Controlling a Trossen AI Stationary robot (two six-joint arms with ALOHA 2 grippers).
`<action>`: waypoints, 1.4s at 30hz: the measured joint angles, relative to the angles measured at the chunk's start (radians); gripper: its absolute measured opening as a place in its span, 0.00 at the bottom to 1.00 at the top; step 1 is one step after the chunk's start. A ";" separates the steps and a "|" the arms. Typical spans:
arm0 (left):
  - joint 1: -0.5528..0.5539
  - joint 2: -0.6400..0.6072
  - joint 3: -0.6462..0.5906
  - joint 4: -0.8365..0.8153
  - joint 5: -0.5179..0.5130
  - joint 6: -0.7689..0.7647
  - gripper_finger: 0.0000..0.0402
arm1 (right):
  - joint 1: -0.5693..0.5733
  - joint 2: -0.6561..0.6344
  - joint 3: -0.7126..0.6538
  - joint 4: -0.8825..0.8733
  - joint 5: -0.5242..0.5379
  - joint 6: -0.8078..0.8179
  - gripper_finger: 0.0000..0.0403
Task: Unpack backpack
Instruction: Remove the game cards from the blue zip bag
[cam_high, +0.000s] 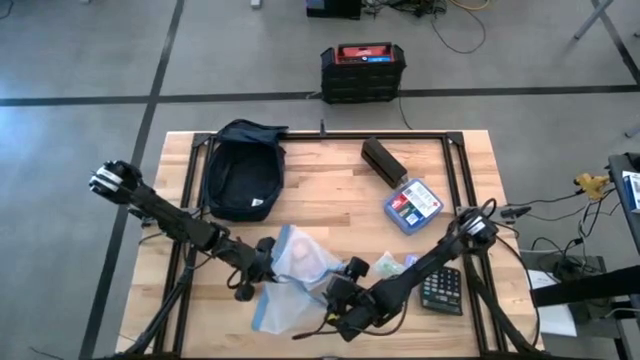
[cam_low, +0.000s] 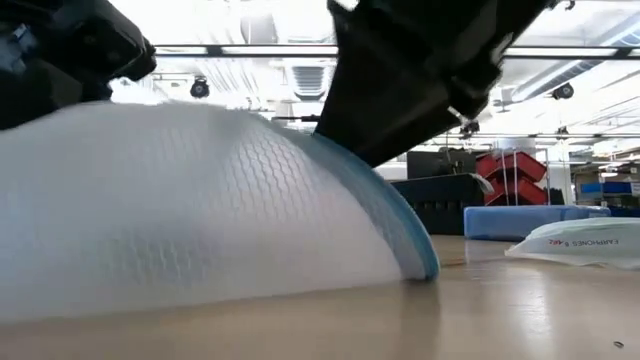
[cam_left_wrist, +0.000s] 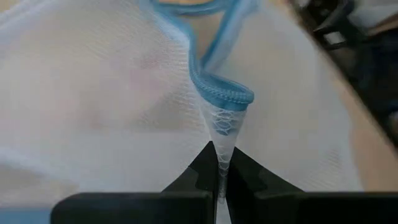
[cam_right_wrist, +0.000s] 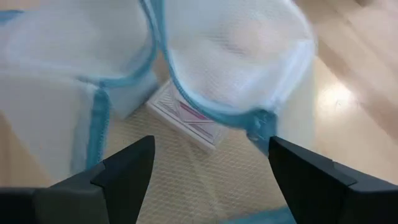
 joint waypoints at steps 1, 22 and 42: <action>0.000 0.010 0.000 0.007 -0.016 0.000 0.00 | -0.001 0.006 -0.001 0.003 0.000 0.009 0.73; -0.010 0.141 0.016 0.050 -0.067 -0.023 0.00 | -0.014 0.045 -0.003 -0.190 0.160 0.098 0.73; -0.005 -0.197 0.021 0.030 -0.274 0.260 0.00 | -0.048 0.104 -0.064 0.406 -0.026 -0.450 0.66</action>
